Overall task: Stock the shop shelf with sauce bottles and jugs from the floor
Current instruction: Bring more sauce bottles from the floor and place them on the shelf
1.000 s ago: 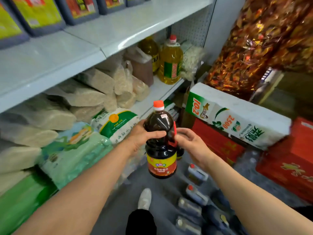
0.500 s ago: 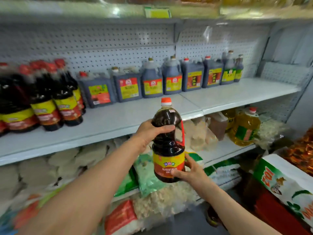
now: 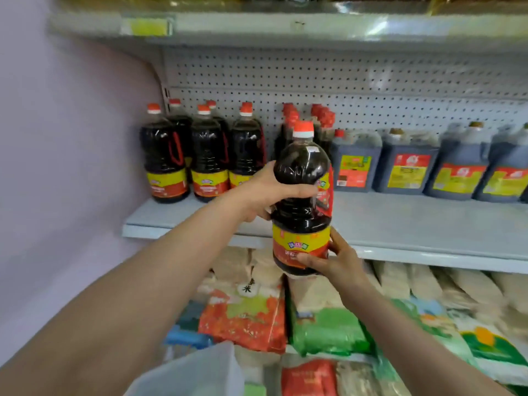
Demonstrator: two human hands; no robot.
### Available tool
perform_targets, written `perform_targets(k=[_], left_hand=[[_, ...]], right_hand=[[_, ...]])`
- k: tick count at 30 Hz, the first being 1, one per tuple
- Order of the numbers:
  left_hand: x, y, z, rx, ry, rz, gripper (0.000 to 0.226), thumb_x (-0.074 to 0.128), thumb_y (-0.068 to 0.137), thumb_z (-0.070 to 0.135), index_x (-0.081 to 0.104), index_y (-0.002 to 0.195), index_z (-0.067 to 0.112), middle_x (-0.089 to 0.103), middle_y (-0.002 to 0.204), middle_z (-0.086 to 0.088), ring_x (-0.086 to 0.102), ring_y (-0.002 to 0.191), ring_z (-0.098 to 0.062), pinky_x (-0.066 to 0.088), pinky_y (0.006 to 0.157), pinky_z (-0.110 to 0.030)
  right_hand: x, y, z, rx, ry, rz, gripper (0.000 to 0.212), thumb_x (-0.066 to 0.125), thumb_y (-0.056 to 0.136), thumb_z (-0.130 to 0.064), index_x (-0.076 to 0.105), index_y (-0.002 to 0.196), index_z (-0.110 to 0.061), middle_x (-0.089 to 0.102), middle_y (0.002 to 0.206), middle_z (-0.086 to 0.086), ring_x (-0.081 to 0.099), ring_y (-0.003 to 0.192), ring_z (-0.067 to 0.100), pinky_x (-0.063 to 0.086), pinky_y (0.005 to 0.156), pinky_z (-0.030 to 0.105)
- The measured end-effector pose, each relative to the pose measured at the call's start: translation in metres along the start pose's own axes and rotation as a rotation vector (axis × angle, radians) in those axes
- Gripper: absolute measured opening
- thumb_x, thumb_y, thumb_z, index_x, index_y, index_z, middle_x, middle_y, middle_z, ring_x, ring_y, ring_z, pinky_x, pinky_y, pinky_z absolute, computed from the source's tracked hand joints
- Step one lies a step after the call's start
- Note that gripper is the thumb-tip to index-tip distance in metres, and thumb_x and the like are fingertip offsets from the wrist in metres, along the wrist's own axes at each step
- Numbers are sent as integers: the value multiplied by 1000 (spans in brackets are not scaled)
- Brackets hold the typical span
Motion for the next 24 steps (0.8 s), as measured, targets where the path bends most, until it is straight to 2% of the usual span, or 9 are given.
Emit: perform_targets(k=[2, 4, 9, 15, 20, 24], left_hand=[[-54, -1, -11, 8, 19, 82, 66, 91, 56, 52, 57, 112, 46, 66, 117, 15, 60, 113, -20, 53, 89, -54], [-102, -2, -20, 21, 25, 175, 80, 92, 46, 54, 57, 118, 45, 67, 117, 16, 61, 110, -17, 55, 87, -51], [-195, -2, -45, 66, 69, 325, 95, 92, 33, 63, 58, 119, 46, 68, 116, 18, 62, 113, -14, 52, 97, -47], [-269, -6, -82, 51, 73, 438, 83, 94, 47, 53, 59, 122, 43, 67, 117, 17, 61, 113, -13, 50, 100, -43], [-314, -4, -117, 25, -25, 447, 92, 96, 39, 52, 60, 122, 39, 69, 119, 12, 64, 112, -14, 49, 102, -45], [-343, -2, -128, -11, -42, 384, 91, 97, 41, 44, 60, 124, 40, 70, 117, 11, 65, 110, -18, 52, 96, -47]], right_hand=[[44, 25, -8, -28, -24, -31, 67, 90, 67, -8, 63, 124, -28, 74, 107, -10, 69, 98, 5, 56, 75, 19], [88, 49, -12, -54, -63, -64, 69, 92, 66, -14, 62, 126, -29, 74, 110, -12, 69, 100, 3, 56, 76, 19], [183, 109, -8, -76, -128, -135, 77, 96, 60, -27, 60, 128, -32, 73, 114, -11, 69, 106, 9, 57, 93, 40], [264, 149, 8, -76, -229, -237, 95, 94, 50, -55, 55, 133, -33, 71, 119, -12, 66, 112, 10, 54, 99, 44], [312, 163, 17, -77, -282, -284, 89, 93, 57, -49, 54, 136, -37, 69, 122, -16, 64, 114, 8, 52, 101, 41], [348, 172, 11, -99, -335, -276, 86, 92, 62, -47, 53, 137, -34, 68, 125, -12, 63, 113, 11, 52, 101, 38]])
Point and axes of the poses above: each hand's wrist, its own y-axis towards the middle knuckle, its own x-axis out of the palm, z = x × y, the point moved 9 cm from there along y, towards the middle knuckle
